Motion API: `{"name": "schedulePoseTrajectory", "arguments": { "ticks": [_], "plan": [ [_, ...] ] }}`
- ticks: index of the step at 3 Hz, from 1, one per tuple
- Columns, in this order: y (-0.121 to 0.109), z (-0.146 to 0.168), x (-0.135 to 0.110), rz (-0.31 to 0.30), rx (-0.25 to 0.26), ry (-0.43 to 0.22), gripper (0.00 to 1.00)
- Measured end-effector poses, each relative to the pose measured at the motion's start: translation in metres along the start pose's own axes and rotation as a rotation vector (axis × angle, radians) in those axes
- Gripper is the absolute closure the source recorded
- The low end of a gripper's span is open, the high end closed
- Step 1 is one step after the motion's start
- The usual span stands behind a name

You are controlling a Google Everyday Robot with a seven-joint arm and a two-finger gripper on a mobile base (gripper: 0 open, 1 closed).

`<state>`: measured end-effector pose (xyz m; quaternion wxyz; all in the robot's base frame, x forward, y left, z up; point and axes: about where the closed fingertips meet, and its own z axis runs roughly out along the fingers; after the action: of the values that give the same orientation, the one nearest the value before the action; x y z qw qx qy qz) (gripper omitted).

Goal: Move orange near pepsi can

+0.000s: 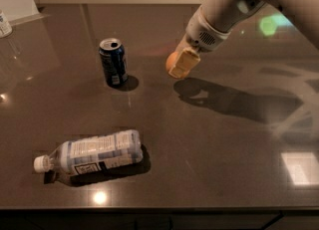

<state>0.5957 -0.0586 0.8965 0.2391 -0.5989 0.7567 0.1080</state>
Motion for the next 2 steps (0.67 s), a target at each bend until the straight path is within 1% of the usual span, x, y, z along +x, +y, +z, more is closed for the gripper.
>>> {"name": "schedulePoseTrajectory", "arguments": {
  "ticks": [2],
  "plan": [
    [0.011,0.036,-0.033,-0.066,-0.070,-0.007,1.00]
  ]
}}
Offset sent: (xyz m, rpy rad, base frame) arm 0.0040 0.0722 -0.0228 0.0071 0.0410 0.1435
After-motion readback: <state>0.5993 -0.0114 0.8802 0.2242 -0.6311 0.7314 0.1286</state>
